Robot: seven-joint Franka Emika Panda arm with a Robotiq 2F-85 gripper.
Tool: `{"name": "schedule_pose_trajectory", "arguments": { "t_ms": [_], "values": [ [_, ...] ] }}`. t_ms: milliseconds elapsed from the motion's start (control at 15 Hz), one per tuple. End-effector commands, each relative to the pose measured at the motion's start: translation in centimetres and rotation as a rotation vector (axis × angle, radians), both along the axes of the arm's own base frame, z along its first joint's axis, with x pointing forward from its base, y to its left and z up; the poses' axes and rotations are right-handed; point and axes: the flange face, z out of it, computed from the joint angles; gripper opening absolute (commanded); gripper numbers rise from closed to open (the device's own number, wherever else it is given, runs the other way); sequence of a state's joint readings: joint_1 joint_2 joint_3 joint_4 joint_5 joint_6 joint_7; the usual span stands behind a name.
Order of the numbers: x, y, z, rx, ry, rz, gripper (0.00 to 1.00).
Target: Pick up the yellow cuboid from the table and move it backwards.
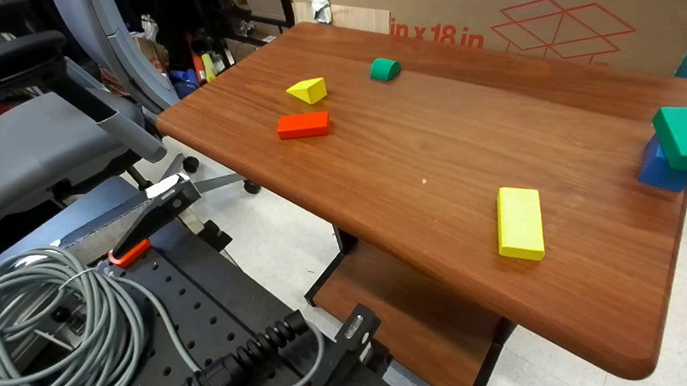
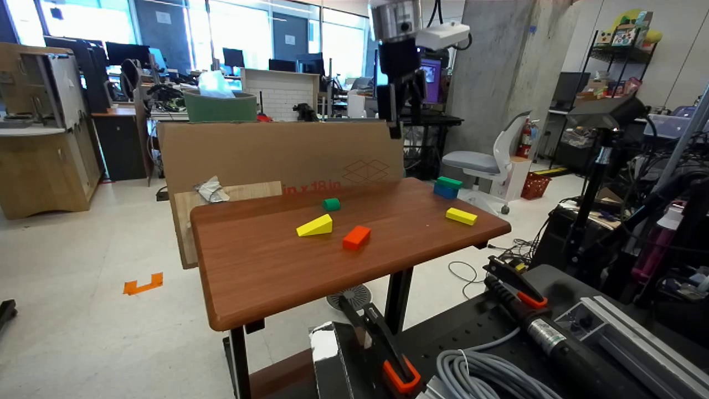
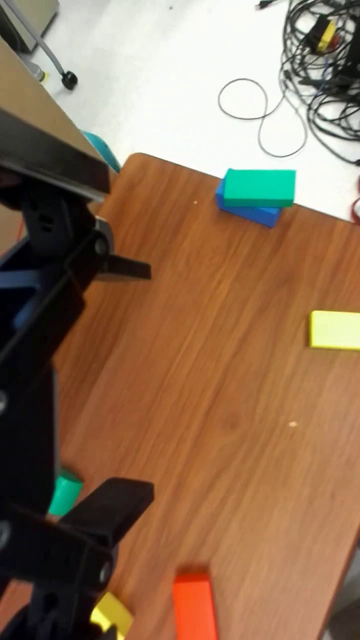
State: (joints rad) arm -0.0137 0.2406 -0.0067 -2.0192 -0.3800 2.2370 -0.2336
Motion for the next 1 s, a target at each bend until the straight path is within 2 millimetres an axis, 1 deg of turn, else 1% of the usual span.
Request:
{"name": "schedule_pose_trajectory", "arguments": {
  "t_ms": [0, 133, 267, 333, 400, 533, 600, 933],
  "values": [
    [-3.4, 2.1, 5.7, 0.131, -0.136, -0.055, 1.00],
    [-4.9, 3.2, 8.1, 0.235, -0.151, -0.063, 1.00],
    [-6.4, 3.5, 10.3, 0.318, -0.138, -0.087, 1.00],
    [-7.1, 3.3, 11.0, 0.343, -0.095, -0.114, 1.00],
    [-5.0, 3.4, 9.5, 0.287, -0.127, -0.100, 1.00],
    [-6.3, 3.3, 10.9, 0.315, -0.108, -0.115, 1.00],
    [-6.5, 3.3, 11.1, 0.319, -0.109, -0.118, 1.00],
    [-6.7, 3.4, 10.8, 0.322, -0.102, -0.121, 1.00]
  ]
}}
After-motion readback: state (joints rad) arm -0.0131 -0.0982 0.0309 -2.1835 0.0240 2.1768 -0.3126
